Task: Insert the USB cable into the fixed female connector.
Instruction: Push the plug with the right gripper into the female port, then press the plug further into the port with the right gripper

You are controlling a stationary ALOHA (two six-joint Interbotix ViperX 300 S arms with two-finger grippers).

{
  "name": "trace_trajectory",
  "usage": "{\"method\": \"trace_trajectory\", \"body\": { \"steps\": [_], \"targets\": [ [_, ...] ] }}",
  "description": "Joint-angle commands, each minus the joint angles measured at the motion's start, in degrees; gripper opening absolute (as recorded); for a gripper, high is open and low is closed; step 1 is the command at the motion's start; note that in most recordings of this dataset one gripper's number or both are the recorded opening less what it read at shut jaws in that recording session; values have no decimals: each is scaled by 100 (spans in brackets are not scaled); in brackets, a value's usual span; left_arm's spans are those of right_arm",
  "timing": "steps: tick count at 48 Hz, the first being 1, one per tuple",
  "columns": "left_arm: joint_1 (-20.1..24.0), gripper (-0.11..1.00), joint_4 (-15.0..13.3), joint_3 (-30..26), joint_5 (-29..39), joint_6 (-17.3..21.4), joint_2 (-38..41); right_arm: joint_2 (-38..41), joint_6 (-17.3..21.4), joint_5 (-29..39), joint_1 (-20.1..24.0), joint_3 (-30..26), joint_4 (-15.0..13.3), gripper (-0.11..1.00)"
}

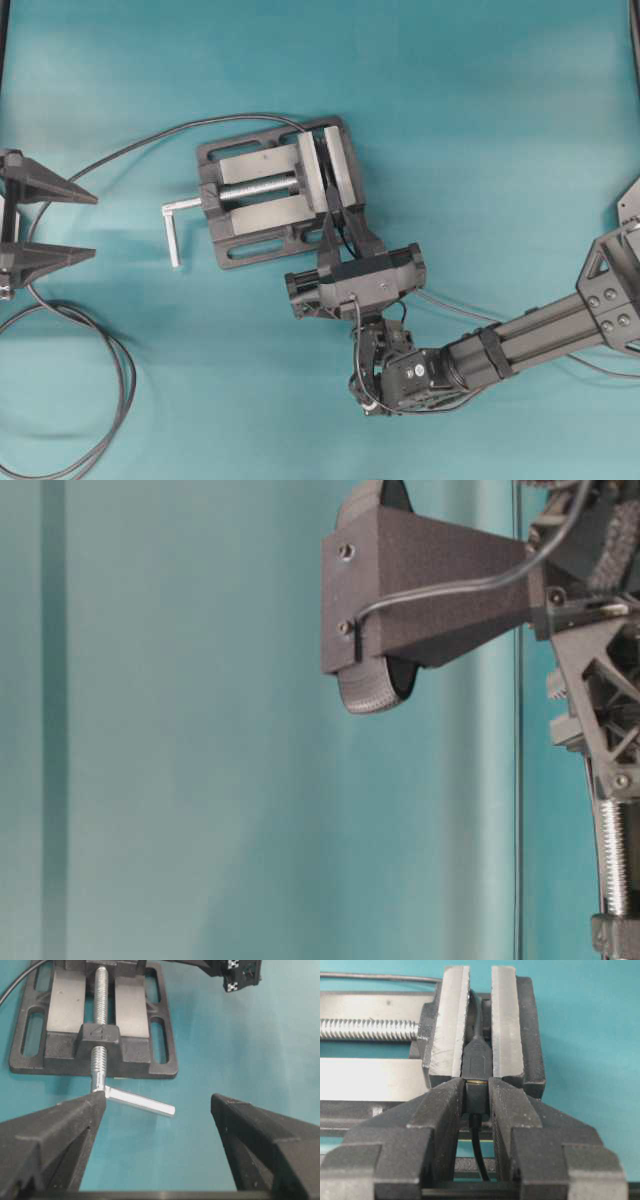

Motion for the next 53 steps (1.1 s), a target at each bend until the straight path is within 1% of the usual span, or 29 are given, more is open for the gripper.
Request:
{"method": "trace_trajectory", "body": {
  "steps": [1, 13, 31, 53],
  "targets": [
    [0, 100, 18, -62, -53, -62, 88, -141, 9, -149, -791, -79, -229, 21],
    [9, 100, 18, -62, -53, -53, 88, -53, 26, -167, -940, -79, -246, 21],
    [0, 100, 18, -62, -62, -53, 79, -9, 53, -149, -1204, -79, -527, 21],
    [0, 100, 9, -62, -62, -53, 88, -9, 79, -105, -1230, -53, -510, 21]
  ]
}}
